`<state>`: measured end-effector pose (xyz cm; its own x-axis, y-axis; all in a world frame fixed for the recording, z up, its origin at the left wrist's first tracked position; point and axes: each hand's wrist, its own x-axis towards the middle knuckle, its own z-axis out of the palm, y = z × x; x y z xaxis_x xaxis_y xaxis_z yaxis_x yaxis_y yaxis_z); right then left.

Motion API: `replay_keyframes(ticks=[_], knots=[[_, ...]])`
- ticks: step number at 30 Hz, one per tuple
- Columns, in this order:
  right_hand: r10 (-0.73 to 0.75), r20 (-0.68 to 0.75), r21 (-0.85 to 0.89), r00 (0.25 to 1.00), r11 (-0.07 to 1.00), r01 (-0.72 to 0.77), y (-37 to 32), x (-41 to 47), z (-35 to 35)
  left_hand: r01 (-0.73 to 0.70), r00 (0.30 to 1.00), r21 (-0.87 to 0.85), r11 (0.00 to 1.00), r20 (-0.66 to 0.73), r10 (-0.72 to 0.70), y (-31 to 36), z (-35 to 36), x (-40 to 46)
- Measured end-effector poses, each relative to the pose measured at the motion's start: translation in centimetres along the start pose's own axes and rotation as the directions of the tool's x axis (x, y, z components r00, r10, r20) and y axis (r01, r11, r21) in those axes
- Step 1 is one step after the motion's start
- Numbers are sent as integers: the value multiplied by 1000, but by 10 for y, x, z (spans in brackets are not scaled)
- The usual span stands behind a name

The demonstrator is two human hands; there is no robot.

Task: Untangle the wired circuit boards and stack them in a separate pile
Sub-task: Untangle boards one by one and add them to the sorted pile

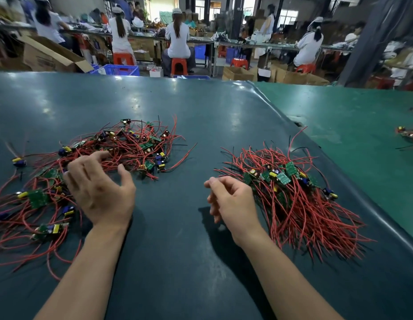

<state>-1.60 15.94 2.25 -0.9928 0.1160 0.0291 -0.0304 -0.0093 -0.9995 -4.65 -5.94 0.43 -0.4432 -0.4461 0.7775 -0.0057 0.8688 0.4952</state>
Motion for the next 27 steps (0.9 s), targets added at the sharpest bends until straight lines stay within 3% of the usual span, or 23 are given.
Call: replay_keyframes(ticks=[1, 3, 5, 7, 13, 17, 22, 27], knots=[[-4, 15, -35, 1000, 999, 5, 1, -1, 2, -9, 999, 20, 1000, 40, 9, 0, 0, 0], [-11, 40, -84, 999, 996, 15, 3, -2, 4, -66, 964, 54, 996, 262, 49, 2, 4, -1], [-17, 57, -117, 998, 993, 24, 3, -2, 5, -162, 865, 124, 979, 495, 81, 3, 9, -5], [-16, 67, -126, 998, 992, 24, 4, -1, 5, -182, 796, 187, 965, 604, 33, 1, 13, -7], [-32, 90, -151, 995, 987, 46, 5, 0, 6, -172, 844, 74, 982, 525, 109, 2, 13, -5], [-50, 107, -173, 993, 983, 68, 8, -1, 7, -233, 733, 92, 968, 670, 113, 2, 17, -4], [-45, 107, -183, 993, 981, 65, 9, 1, 8, -87, 845, -71, 994, 523, 111, 5, 11, -3], [-41, 114, -185, 993, 981, 62, 9, 1, 7, -84, 819, 73, 994, 574, 27, 2, 14, -4]])
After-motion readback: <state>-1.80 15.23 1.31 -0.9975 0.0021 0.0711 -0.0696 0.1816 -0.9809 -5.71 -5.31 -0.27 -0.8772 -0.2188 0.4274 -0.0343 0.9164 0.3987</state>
